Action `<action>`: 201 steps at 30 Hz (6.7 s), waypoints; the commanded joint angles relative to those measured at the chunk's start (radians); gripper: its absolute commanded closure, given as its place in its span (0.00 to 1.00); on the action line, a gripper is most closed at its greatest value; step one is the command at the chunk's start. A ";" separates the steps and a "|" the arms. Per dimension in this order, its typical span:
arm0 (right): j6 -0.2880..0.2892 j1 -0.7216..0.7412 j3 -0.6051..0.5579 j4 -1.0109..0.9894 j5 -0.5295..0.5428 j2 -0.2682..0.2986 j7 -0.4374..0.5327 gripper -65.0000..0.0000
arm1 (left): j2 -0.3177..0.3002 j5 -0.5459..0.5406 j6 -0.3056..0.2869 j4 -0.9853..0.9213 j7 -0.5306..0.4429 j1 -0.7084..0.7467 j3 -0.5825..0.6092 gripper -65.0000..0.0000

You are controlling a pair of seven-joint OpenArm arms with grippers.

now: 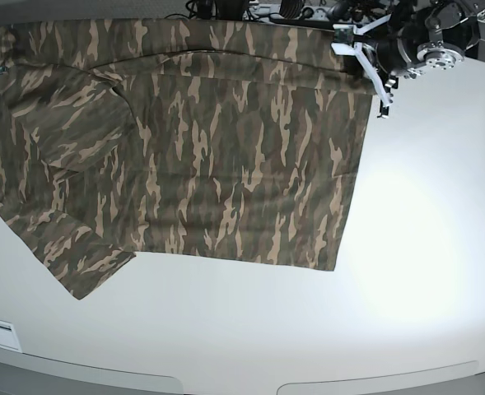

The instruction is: Fold the T-shirt properly

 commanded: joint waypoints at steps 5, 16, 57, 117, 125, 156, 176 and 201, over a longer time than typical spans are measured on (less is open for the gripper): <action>-0.008 -0.002 0.014 0.014 -0.004 0.018 0.016 1.00 | 0.019 0.011 0.066 -0.117 -0.054 -0.095 -0.008 1.00; -0.008 -0.002 0.014 0.014 -0.004 0.018 0.020 1.00 | 0.013 0.020 0.146 0.040 0.039 -0.147 -0.008 1.00; -0.011 -0.002 0.014 0.014 -0.004 0.018 0.023 1.00 | 0.113 0.039 0.385 -0.087 0.021 -0.182 -0.008 1.00; -0.019 0.101 0.014 0.014 -0.004 0.018 0.085 0.86 | 0.811 -1.022 0.117 -1.401 0.353 -0.935 -0.412 1.00; -0.026 0.396 0.004 -0.012 -0.031 0.018 0.196 0.42 | 0.811 -0.955 0.117 -1.401 0.353 -0.934 -0.412 1.00; 0.124 1.316 -0.364 -1.368 -0.005 -0.018 0.396 0.40 | 0.811 -0.956 0.094 -1.401 0.356 -0.887 -0.412 1.00; 0.153 1.253 -0.364 -1.368 -0.049 -0.060 0.441 0.40 | 0.811 -0.959 0.094 -1.402 0.361 -0.887 -0.412 1.00; 0.429 1.299 -0.364 -1.367 0.198 -0.059 0.294 1.00 | 0.811 -0.957 0.072 -1.401 0.312 -0.919 -0.412 1.00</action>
